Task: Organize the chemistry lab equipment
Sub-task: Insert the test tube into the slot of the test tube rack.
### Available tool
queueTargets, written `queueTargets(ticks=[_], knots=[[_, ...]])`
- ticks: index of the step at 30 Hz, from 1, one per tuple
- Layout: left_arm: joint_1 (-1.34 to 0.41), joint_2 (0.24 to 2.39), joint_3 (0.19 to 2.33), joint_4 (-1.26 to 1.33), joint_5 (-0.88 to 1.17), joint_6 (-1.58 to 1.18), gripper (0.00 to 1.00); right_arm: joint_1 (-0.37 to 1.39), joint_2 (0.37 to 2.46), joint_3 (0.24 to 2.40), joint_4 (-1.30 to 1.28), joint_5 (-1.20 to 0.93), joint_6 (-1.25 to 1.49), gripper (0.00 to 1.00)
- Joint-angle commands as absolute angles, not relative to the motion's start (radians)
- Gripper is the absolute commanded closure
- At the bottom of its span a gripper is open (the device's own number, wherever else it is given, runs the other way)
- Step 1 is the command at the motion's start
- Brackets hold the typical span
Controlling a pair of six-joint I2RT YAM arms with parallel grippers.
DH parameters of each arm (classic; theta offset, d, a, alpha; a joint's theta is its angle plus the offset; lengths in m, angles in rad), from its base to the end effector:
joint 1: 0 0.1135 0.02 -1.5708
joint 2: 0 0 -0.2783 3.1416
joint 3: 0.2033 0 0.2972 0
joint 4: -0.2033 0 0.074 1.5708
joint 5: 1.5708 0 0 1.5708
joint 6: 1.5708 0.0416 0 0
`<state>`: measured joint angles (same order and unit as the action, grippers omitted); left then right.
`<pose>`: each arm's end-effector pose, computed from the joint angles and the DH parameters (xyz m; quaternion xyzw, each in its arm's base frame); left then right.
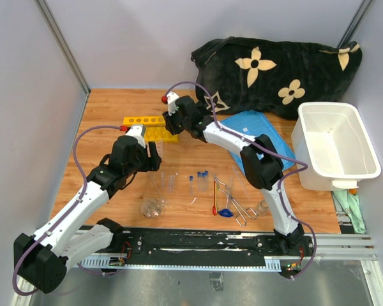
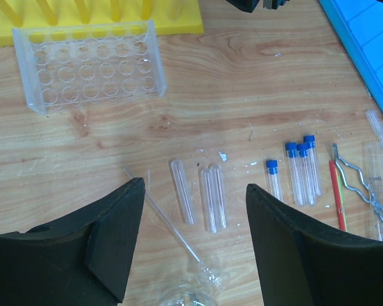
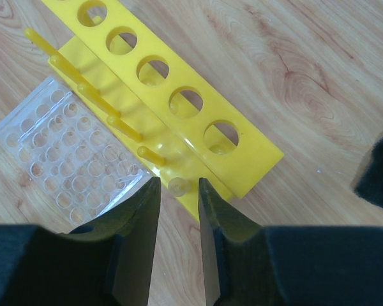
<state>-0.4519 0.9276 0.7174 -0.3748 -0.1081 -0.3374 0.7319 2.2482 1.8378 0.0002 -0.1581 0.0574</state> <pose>0.2237 -0.1036 0.2704 0.0248 0.8797 -0.1377 0.4545 0.4351 0.3997 0.2233 -0.3167 0.7724 0.2711 0.4792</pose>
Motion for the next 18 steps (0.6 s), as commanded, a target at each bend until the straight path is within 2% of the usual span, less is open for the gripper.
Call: queueTargets(ticks=[1,5,11,18], knots=[[-0.442,0.922,0.714,-0.357,-0.094,-0.341,0.3,0.725,2.205,1.844,-0.001,-0.171,0.055,0.66],[-0.442,0.912,0.715,-0.363,-0.083,-0.343,0.3,0.727,2.153,1.81,0.003,-0.161,0.055,0.65],[-0.443,0.937,0.736,-0.393,-0.001,-0.337,0.39,0.73,1.994,1.679,-0.001,-0.117,0.06,0.65],[-0.457,0.94,0.71,-0.428,0.057,-0.369,0.44,0.732,1.631,1.426,-0.071,0.049,0.095,0.66]])
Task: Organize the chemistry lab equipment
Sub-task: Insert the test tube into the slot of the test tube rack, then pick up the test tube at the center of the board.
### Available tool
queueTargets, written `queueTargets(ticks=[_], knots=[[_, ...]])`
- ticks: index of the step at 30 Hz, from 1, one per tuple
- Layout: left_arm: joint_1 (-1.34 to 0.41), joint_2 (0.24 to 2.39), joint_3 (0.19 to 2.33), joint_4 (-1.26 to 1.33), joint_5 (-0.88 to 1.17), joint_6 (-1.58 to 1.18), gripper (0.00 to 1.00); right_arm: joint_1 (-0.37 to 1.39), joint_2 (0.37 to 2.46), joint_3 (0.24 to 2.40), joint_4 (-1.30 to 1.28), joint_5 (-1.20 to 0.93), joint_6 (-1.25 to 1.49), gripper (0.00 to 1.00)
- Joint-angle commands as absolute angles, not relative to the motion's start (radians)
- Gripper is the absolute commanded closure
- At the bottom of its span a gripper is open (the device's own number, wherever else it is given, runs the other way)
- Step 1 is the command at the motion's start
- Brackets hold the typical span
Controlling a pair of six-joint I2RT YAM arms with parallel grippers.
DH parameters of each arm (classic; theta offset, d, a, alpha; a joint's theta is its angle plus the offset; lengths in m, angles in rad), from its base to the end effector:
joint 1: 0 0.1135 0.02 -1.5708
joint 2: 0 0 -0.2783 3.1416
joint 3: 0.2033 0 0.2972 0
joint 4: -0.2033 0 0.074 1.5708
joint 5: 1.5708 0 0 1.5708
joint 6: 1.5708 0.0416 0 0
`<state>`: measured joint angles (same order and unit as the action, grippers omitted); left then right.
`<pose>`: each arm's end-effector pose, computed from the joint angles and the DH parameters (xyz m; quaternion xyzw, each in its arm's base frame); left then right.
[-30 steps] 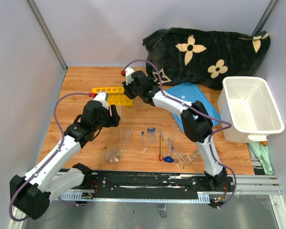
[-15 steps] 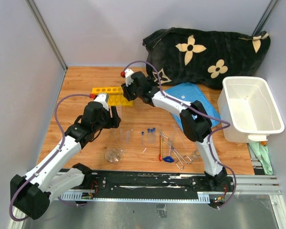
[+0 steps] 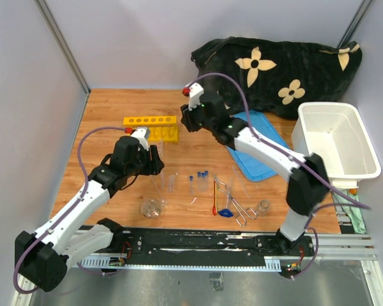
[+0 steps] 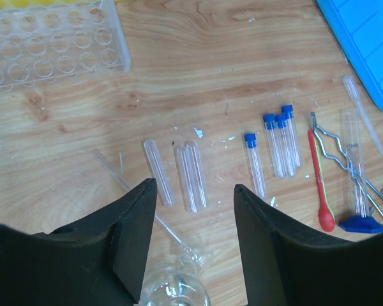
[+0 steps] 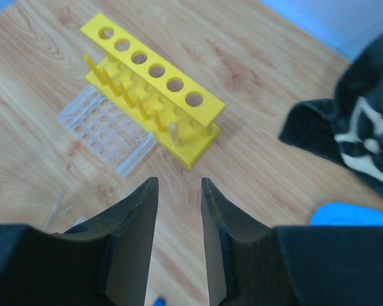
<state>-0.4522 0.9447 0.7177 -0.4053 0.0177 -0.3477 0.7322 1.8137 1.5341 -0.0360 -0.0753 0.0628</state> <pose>0.2221 -0.1087 0.2637 0.0506 0.8904 -0.1833 0.4134 0.3646 0.3319 0.3251 -0.2866 0.7567 0.2552 0.5292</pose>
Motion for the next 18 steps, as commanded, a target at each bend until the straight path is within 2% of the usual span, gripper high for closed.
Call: queueTargets(ticks=[1,7,12,18], knots=[[-0.462,0.945,0.7,-0.432,0.049,-0.381,0.44,0.732,1.575,1.381,-0.077,0.075,0.102,0.66],[-0.505,1.021,0.665,-0.434,-0.05,-0.457,0.46,0.732,1.309,1.162,-0.128,0.14,0.147,0.66],[-0.517,1.161,0.669,-0.434,-0.08,-0.499,0.48,0.733,1.181,1.069,-0.185,0.15,0.178,0.66],[-0.524,1.208,0.658,-0.442,-0.129,-0.519,0.51,0.733,1.088,0.992,-0.189,0.16,0.199,0.67]])
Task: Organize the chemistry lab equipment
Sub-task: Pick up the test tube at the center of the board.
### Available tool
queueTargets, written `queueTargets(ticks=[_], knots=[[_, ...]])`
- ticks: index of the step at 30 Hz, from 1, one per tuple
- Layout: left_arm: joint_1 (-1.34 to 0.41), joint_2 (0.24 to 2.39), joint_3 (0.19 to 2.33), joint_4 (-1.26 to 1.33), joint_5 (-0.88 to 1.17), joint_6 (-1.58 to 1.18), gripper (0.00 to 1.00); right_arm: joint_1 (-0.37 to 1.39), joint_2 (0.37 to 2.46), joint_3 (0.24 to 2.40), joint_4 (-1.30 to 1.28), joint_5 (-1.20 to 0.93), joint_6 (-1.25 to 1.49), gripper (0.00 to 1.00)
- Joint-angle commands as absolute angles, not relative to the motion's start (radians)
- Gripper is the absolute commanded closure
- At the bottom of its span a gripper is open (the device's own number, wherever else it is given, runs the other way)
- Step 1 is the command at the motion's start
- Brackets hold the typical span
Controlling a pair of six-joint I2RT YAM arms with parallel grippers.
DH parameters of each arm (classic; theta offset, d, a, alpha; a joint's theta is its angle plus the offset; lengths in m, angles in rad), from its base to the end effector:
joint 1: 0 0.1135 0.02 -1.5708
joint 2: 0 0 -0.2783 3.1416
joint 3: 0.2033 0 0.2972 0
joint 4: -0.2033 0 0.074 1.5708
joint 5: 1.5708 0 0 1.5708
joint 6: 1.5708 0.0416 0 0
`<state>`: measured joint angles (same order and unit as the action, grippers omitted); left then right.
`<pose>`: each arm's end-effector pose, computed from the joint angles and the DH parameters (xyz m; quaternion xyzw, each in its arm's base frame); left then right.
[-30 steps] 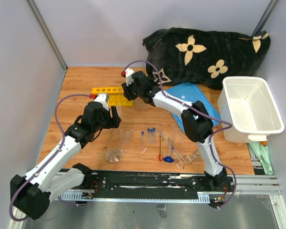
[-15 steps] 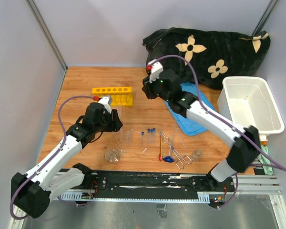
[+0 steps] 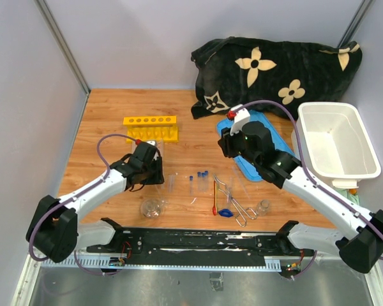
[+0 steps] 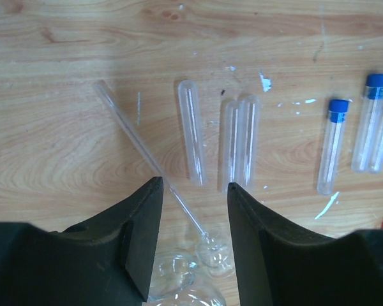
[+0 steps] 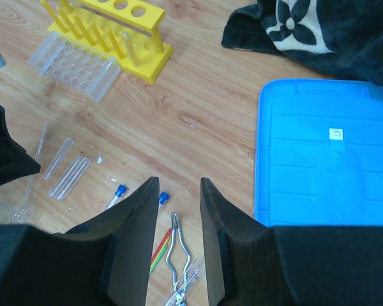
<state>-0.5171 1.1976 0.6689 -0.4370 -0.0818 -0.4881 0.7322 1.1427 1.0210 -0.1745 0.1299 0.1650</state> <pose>0.2327 -0.1285 0.1827 0.0017 0.9539 -0.1092 0.2797 0.2348 0.2038 0.3573 -0.1873 0.7808 0.2105 0.5576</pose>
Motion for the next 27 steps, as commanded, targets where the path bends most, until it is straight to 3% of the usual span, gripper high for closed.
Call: queueTargets(ticks=[1,15,27], knots=[[-0.528,1.212,0.657,-0.442,-0.134,-0.524,0.52,0.733,1.081,0.985,-0.19,0.16,0.201,0.67],[-0.59,1.352,0.684,-0.391,-0.189,-0.551,0.54,0.733,1.056,0.942,-0.181,0.156,0.197,0.67],[-0.599,1.347,0.725,-0.402,-0.187,-0.544,0.55,0.733,1.066,0.926,-0.165,0.149,0.202,0.67]])
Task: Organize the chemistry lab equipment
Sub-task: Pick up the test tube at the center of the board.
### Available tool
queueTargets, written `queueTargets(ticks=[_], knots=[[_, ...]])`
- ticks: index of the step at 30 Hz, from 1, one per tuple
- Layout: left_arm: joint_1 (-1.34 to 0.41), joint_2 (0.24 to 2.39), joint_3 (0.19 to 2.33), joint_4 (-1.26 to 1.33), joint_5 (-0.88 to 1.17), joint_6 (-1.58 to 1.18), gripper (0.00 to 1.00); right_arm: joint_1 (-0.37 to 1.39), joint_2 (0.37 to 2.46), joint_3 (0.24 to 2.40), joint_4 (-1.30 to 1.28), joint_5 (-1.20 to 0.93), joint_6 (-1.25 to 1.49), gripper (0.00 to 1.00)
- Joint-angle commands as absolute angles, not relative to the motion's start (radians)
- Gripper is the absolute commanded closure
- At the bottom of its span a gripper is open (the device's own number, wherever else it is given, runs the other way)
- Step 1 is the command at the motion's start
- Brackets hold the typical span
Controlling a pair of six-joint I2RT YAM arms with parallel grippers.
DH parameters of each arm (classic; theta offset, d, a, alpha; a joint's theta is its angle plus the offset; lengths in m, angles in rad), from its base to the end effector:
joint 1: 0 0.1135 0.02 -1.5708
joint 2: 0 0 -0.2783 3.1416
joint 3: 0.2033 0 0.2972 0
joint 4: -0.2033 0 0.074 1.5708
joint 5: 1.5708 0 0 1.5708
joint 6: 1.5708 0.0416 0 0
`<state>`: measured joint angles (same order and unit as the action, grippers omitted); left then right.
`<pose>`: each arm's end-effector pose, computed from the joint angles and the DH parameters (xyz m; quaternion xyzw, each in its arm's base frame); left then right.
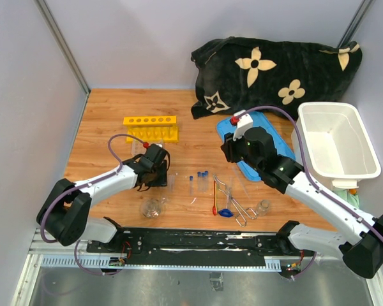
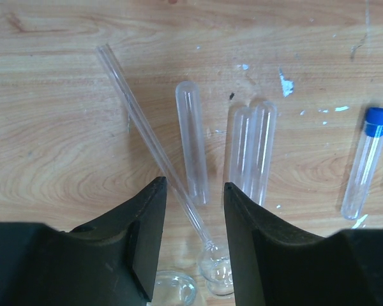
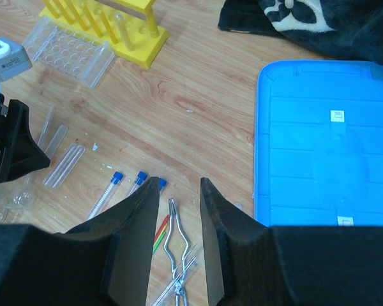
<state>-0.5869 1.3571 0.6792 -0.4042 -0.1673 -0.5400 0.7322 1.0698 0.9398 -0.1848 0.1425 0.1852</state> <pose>0.2364 -0.1489 0.1481 0.0025 0.9671 -0.0602 0.2471 0.2213 0.1910 0.3437 -0.1777 0.7884 0.2078 0.5510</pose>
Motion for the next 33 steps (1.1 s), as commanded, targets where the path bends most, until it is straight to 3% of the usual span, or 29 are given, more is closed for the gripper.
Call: queueTargets(ticks=[1,10,33], knots=[[-0.601,1.341,0.733,-0.41,-0.189,-0.543,0.54,0.733,1.068,0.924,-0.163,0.146,0.205,0.67],[-0.603,1.274,0.764,-0.464,-0.223,-0.543,0.55,0.733,1.078,0.917,-0.145,0.13,0.213,0.67],[-0.606,1.437,0.771,-0.353,-0.218,-0.496,0.55,0.733,1.096,0.913,-0.149,0.144,0.209,0.67]])
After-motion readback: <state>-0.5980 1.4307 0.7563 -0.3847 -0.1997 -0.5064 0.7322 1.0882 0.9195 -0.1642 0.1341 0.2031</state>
